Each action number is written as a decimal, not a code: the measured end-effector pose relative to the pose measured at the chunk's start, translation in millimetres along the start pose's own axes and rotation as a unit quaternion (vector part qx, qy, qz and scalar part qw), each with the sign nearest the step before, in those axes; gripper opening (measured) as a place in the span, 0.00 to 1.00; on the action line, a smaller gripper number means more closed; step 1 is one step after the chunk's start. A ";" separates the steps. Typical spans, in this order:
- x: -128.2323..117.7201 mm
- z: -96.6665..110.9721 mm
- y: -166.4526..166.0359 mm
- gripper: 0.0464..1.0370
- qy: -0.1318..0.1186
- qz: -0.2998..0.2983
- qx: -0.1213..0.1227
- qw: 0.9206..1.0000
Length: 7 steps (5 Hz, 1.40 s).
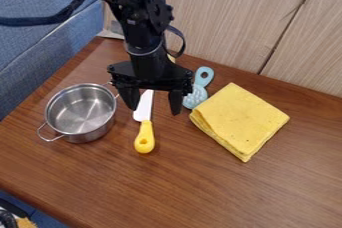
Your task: Move the yellow cloth to the bottom right of the table
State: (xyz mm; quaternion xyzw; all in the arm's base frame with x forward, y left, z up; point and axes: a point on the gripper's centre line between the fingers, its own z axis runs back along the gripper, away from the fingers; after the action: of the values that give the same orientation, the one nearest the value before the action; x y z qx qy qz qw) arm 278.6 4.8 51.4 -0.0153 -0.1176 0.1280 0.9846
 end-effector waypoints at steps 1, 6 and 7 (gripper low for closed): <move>-3.5 -5.7 0.3 0.96 0.012 0.000 0.001 1.000; 42.3 -33.0 -109.1 0.96 0.076 -0.268 -0.068 0.958; 49.5 -48.9 -116.0 0.96 0.094 -0.286 -0.054 0.952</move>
State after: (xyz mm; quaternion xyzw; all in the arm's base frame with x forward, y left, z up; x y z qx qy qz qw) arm 365.5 -94.6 22.1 -0.0457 -0.0306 -0.1679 0.9843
